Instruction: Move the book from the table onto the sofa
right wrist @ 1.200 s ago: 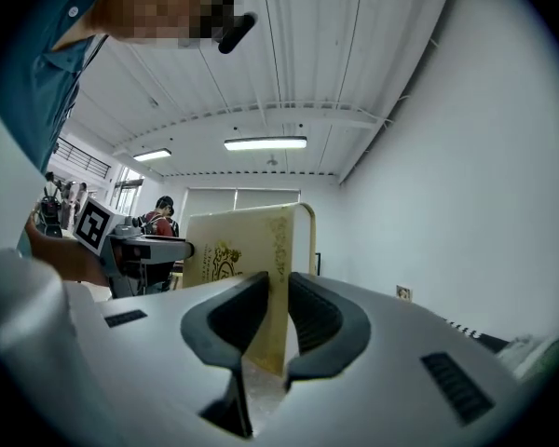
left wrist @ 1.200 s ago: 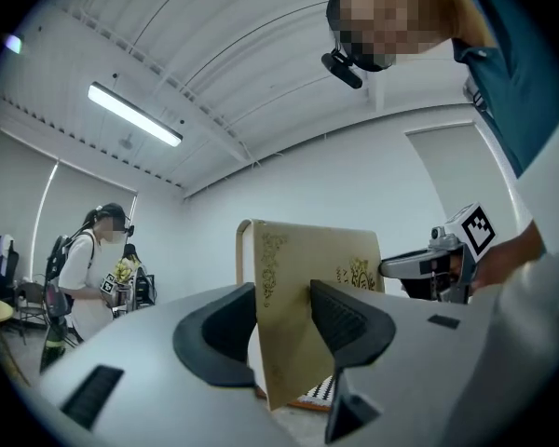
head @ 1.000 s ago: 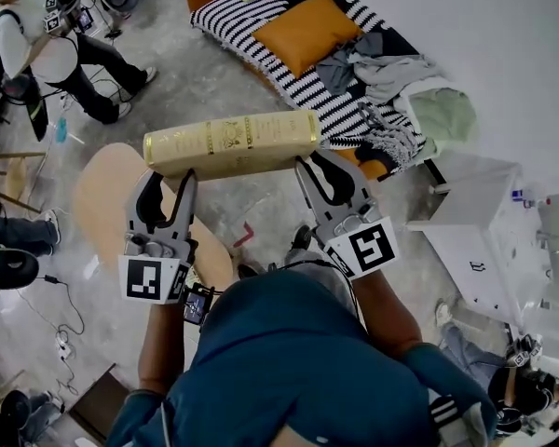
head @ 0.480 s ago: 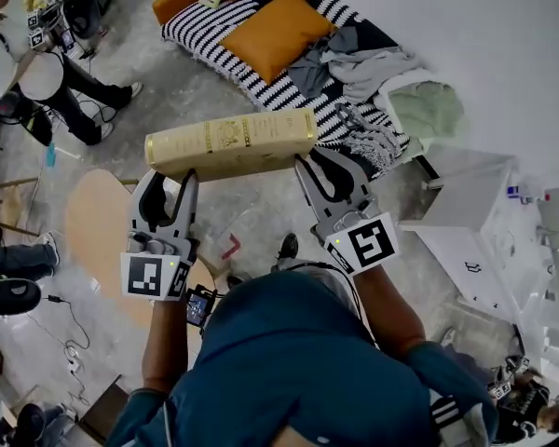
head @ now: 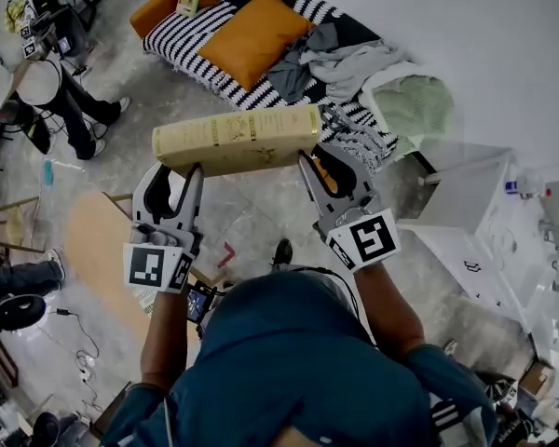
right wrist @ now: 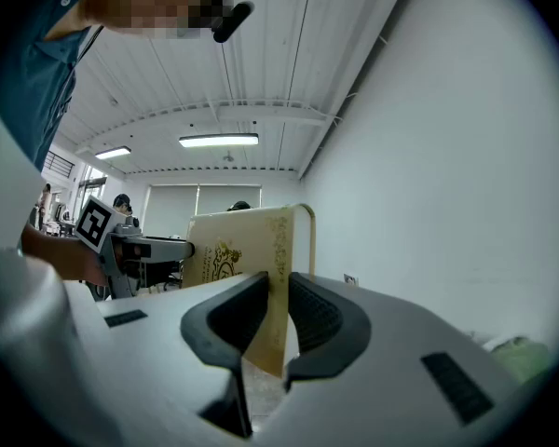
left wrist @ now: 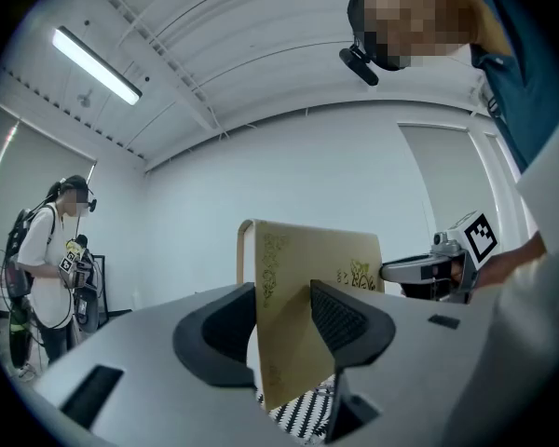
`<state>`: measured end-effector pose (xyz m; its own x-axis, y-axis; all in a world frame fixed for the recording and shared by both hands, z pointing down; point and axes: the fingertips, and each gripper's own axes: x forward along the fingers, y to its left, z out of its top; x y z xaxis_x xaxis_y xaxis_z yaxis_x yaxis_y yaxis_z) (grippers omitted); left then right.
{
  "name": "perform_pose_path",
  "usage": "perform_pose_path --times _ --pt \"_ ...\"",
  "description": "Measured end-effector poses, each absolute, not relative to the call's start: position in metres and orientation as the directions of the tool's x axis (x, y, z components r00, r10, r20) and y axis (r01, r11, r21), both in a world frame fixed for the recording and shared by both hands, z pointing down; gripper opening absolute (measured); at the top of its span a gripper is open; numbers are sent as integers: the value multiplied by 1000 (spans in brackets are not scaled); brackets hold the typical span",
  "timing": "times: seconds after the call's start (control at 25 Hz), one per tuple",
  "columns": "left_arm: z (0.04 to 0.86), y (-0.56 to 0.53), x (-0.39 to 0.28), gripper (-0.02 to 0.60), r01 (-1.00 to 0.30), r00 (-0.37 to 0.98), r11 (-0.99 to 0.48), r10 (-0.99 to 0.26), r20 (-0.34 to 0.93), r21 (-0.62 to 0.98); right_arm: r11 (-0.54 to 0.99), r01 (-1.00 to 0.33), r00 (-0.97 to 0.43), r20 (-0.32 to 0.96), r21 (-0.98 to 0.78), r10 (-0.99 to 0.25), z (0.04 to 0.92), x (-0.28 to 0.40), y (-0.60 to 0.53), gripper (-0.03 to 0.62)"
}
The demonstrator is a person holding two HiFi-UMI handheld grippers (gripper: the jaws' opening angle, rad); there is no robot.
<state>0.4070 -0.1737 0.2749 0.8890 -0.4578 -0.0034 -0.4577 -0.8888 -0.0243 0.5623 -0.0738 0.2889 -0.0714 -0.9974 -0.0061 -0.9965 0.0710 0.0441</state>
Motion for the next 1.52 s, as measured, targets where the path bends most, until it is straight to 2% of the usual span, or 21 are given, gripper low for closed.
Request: perform_pose_path --times 0.24,0.68,1.16,1.52 --pt "275 -158 469 176 -425 905 -905 -425 8 -37 42 -998 -43 -36 39 -998 292 622 -54 78" --pt "285 -156 520 173 -331 942 -942 -334 40 -59 -74 -997 75 -35 -10 -997 307 662 -37 78" --pt "292 -256 576 172 -196 980 -981 -196 29 -13 -206 -978 206 9 17 -978 306 698 -117 78" --pt "309 -330 643 172 -32 999 -999 -31 39 23 -358 -934 358 35 8 -933 320 741 -172 78"
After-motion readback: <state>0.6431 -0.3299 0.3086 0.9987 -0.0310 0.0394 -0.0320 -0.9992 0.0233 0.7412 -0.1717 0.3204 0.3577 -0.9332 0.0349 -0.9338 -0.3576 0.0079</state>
